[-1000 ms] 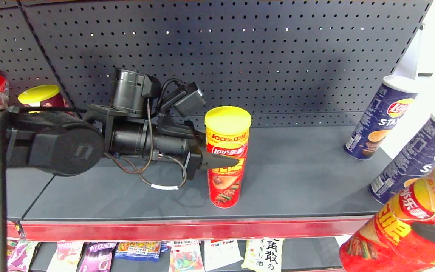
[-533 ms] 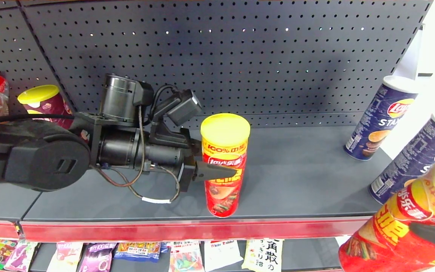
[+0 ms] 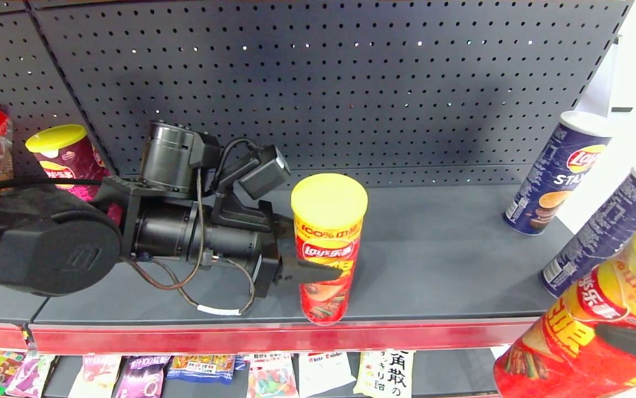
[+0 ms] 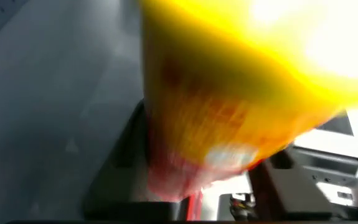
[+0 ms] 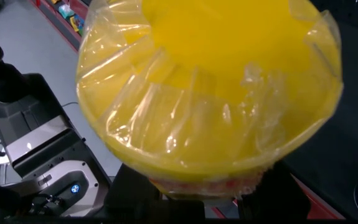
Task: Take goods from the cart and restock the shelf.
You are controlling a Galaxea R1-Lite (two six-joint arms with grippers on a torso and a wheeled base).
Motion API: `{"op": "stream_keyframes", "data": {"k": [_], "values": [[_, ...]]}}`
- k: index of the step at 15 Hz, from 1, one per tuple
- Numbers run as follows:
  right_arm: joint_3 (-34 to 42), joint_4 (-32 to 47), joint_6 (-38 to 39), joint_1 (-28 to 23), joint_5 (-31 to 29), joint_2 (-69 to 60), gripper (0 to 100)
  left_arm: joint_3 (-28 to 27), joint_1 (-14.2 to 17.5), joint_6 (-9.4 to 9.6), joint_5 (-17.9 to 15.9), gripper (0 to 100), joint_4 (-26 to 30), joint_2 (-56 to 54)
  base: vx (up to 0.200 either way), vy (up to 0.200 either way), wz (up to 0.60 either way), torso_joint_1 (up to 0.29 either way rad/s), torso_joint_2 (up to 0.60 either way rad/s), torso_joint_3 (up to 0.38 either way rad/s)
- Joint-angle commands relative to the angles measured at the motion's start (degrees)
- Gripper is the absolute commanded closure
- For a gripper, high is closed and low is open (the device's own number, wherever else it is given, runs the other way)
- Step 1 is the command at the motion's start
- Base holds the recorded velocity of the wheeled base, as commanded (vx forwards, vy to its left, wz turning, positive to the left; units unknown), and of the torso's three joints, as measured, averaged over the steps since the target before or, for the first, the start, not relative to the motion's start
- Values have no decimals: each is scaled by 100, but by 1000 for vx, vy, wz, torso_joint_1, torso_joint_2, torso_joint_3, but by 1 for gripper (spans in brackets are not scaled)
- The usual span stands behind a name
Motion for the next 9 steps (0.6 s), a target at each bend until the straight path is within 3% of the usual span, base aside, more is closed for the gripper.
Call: {"op": "stream_keyframes", "data": {"k": [1, 5, 9], "values": [[-28, -5, -4, 1, 5, 111, 100, 15, 2, 8, -1, 0, -45, -3, 0, 0, 0, 0, 0, 0], [-564, -14, -30, 19, 31, 753, 100, 50, 142, -27, -1, 0, -45, -82, 0, 0, 0, 0, 0, 0], [-1144, -357, -48, 124, 40, 1773, 100, 648, 494, -27, 8, 0, -45, -600, 0, 0, 0, 0, 0, 0]]}}
